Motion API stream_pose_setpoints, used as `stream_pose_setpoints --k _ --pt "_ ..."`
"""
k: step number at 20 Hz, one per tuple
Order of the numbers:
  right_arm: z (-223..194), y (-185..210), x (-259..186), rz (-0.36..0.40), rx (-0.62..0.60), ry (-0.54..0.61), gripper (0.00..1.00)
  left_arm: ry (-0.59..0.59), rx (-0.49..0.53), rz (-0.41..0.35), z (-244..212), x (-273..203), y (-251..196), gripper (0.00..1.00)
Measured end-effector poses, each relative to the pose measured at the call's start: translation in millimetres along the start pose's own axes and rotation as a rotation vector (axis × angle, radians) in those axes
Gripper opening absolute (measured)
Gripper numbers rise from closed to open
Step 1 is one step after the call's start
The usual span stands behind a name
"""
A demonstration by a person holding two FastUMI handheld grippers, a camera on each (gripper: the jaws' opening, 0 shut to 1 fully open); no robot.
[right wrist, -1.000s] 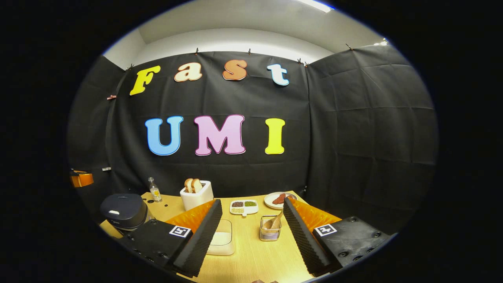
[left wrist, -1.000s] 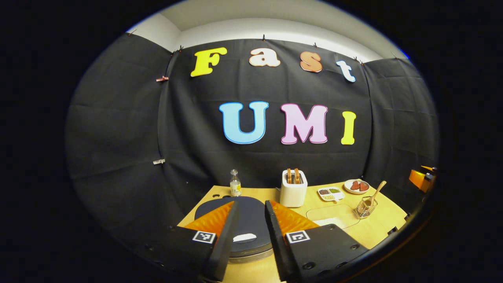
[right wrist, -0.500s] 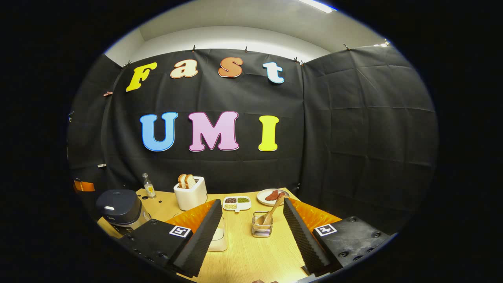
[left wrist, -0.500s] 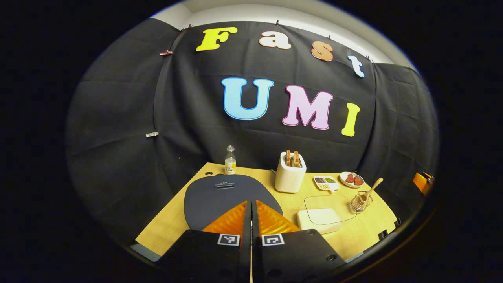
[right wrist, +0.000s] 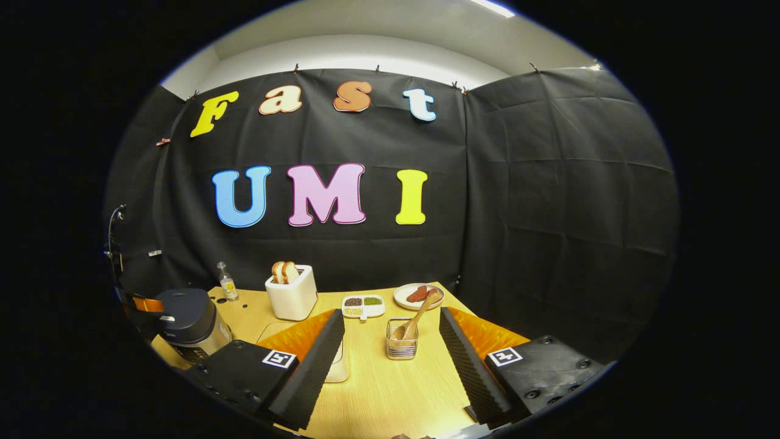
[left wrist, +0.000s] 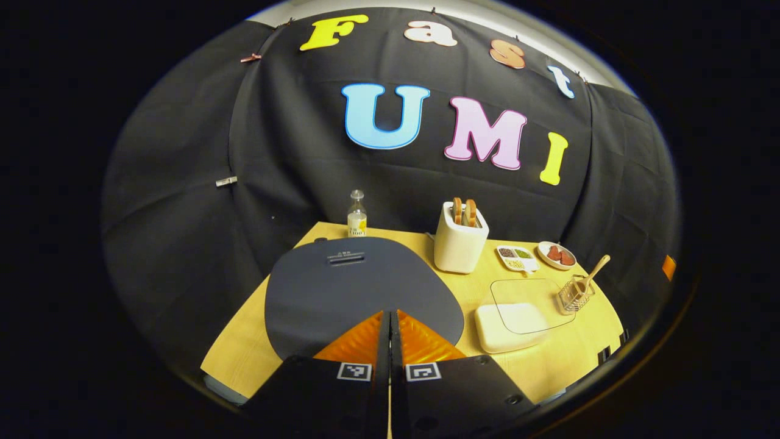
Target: Close the left gripper, press the button to open the rice cooker; take a wooden spoon from the chopstick holder with the right hand, scoop a spoonful of rice and pour it into the rice cooker, then put the wooden spoon back into the chopstick holder.
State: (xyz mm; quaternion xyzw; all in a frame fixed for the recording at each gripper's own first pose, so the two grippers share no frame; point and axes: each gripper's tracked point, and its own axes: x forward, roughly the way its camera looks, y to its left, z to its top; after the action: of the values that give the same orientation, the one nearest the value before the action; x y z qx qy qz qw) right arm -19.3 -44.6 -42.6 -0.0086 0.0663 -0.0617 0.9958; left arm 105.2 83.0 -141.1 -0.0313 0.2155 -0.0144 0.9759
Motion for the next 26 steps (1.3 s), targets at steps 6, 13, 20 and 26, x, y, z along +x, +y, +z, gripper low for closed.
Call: stream_pose_setpoints --k 6,13,20,26 --pt "-9 -1 9 -0.004 -0.001 0.035 0.98 0.047 -0.054 -0.009 -18 12 1 0.07" --pt "-15 10 13 0.017 -0.023 0.059 0.98 0.056 -0.07 0.007 -22 12 1 0.07" --pt "-10 17 18 0.045 -0.036 0.051 0.98 0.061 -0.052 0.017 -28 13 0 0.07" --pt "-10 21 32 0.09 -0.057 0.065 0.98 -0.013 -0.023 0.058 -8 4 0 0.06"
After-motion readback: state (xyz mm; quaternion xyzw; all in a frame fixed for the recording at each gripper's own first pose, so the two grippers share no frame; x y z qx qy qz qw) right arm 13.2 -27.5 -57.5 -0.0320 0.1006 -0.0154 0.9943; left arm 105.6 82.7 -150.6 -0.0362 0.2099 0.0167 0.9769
